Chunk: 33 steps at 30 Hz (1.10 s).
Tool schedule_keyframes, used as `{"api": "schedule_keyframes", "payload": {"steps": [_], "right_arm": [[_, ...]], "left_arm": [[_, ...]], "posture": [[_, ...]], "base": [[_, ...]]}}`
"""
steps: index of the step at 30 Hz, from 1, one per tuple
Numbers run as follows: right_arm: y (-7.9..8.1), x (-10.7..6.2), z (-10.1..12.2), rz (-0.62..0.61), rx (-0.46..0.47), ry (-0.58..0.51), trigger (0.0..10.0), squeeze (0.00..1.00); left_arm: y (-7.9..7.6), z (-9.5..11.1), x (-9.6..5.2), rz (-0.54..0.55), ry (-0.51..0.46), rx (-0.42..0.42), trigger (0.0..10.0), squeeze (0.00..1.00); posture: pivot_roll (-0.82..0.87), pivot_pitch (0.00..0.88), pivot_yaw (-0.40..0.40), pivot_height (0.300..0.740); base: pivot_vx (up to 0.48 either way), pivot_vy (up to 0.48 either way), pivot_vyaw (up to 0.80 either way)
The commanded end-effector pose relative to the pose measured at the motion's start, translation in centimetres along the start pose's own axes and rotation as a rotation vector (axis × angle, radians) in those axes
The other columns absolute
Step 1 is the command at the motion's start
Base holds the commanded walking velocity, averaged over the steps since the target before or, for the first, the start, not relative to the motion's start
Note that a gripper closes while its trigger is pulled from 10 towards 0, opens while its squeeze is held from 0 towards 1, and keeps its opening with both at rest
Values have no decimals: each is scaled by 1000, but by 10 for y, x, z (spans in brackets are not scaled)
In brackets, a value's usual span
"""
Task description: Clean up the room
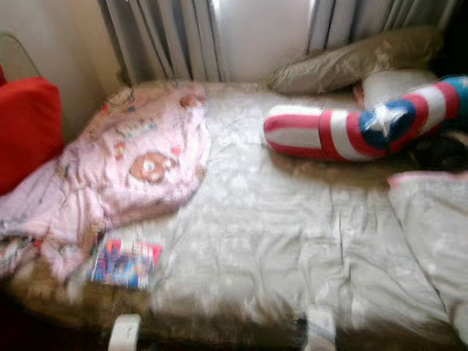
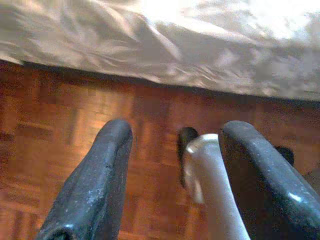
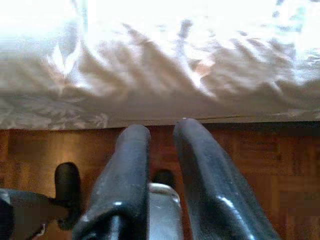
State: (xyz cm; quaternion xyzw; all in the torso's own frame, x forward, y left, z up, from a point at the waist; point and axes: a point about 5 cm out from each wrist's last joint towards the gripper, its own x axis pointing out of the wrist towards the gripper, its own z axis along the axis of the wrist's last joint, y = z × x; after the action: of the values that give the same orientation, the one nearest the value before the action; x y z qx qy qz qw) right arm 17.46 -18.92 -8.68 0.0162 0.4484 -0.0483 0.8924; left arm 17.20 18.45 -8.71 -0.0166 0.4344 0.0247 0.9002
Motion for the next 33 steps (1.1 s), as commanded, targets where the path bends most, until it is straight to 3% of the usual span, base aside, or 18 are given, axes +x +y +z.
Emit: {"api": "schedule_keyframes", "payload": {"steps": [1, 33], "right_arm": [[-7, -2, -5, -18, -7, 17, 10000, 0], [-5, -1, -2, -10, -16, 7, 10000, 0]], "left_arm": [[-3, -5, -1, -11, 22, 9, 10000, 0], [-2, -5, -1, -8, 22, 2, 10000, 0]], "posture": [[3, 0, 65, 740], [5, 0, 62, 740]], "base": [[0, 289, 0], [0, 297, 15]]}}
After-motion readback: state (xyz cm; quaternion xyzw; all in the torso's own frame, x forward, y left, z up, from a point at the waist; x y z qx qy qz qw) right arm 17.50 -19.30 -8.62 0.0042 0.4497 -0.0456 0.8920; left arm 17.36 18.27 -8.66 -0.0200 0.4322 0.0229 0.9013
